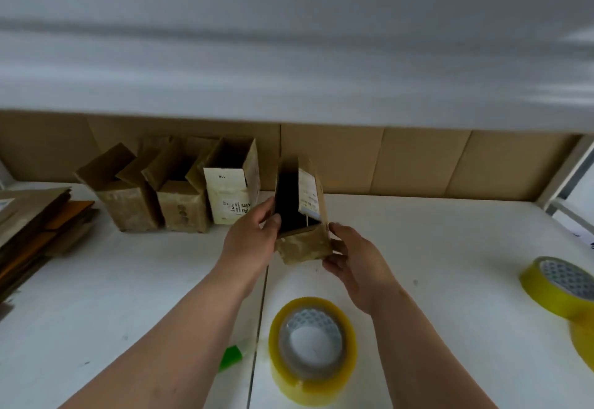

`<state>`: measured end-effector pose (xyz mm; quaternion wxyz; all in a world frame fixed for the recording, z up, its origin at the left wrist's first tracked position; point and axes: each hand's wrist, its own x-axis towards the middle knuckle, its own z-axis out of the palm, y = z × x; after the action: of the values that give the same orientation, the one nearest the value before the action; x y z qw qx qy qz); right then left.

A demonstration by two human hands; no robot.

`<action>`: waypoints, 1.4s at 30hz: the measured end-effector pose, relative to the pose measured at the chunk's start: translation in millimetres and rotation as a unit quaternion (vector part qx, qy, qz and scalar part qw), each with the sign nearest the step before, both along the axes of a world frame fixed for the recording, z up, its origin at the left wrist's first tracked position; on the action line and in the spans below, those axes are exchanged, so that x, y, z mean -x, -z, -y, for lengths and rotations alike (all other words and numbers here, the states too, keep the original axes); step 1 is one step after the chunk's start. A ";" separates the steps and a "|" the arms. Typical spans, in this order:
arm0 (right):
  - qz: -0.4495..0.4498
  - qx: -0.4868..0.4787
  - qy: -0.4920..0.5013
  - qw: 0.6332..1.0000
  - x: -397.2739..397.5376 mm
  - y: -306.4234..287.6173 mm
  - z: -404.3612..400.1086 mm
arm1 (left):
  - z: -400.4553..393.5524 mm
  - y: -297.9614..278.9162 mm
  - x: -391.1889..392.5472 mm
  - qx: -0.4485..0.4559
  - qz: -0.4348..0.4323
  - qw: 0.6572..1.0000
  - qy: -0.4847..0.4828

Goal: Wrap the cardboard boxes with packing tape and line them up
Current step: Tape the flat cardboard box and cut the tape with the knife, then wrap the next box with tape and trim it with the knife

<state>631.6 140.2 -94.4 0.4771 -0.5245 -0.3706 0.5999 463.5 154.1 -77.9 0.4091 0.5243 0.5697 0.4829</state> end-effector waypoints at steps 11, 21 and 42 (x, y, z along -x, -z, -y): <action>0.351 -0.002 -0.055 0.935 31.6 9.7 -42.4 | -37.5 25.8 26.6 0.019 -0.139 0.990 0.030; 0.291 0.017 -0.083 0.953 59.9 12.0 -51.9 | -42.1 15.7 45.7 0.053 -0.047 0.997 0.017; 0.549 -0.125 0.007 0.826 126.4 -10.9 22.3 | 72.7 14.6 151.8 0.033 -0.340 0.931 -0.127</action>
<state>505.2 117.9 -83.4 0.2605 -0.7055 -0.6398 0.1583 311.7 81.4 -92.6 0.1434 0.5668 0.7521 0.3042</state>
